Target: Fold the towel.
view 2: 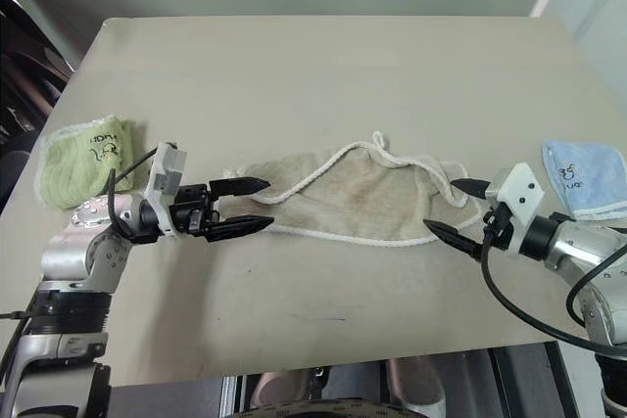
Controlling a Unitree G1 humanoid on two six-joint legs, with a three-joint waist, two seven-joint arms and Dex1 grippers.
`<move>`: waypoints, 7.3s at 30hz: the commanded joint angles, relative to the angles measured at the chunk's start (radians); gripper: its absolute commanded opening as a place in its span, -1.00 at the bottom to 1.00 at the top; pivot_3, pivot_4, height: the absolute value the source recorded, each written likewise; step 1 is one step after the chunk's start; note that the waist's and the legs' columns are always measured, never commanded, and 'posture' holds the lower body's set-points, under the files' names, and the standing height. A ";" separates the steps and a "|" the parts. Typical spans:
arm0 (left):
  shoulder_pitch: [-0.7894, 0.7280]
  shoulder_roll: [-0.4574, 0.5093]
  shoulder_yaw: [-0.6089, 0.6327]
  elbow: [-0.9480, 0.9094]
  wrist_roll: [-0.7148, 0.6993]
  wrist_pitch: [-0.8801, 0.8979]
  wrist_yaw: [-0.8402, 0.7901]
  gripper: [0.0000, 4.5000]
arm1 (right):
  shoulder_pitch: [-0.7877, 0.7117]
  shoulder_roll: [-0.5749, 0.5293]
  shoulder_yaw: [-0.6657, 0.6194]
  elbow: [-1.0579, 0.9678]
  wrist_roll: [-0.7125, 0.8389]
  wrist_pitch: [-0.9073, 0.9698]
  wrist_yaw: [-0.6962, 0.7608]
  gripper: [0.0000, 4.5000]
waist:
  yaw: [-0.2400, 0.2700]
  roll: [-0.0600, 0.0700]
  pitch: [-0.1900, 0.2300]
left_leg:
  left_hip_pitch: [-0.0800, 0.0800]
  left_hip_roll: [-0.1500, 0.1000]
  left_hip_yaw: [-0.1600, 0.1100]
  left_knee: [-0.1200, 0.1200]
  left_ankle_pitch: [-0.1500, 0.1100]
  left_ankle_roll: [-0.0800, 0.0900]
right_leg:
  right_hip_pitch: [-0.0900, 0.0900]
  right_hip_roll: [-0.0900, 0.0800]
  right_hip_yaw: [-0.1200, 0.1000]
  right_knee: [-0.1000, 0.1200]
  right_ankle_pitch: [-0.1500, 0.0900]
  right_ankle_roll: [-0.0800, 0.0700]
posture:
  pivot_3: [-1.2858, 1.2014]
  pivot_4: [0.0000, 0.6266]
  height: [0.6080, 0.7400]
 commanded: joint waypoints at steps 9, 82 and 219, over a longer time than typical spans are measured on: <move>0.033 0.024 0.027 -0.075 -0.028 0.021 -0.003 0.98 | 0.007 0.000 -0.021 -0.052 0.025 0.023 -0.012 1.00 | 0.000 0.000 0.000 | 0.000 0.000 0.000 0.000 0.000 0.000 | 0.000 0.000 0.000 0.000 0.000 0.000 | 0.03 -0.52 1.00; -0.053 0.030 0.046 0.126 0.064 -0.181 -0.008 1.00 | -0.238 0.100 0.064 0.213 -0.273 -0.069 -0.179 -0.98 | 0.000 0.000 0.000 | 0.001 0.001 0.000 0.000 0.000 0.000 | 0.000 0.000 0.000 0.000 0.002 -0.001 | 0.03 -0.52 1.00; -0.566 -0.121 0.163 0.935 0.341 -0.526 0.316 -0.98 | -0.166 -0.176 -0.234 0.149 -0.149 0.018 -0.098 -1.00 | 0.012 0.008 0.003 | -0.025 0.002 0.007 0.014 0.003 0.006 | -0.020 -0.002 -0.002 -0.001 0.017 0.015 | 0.03 -0.52 1.00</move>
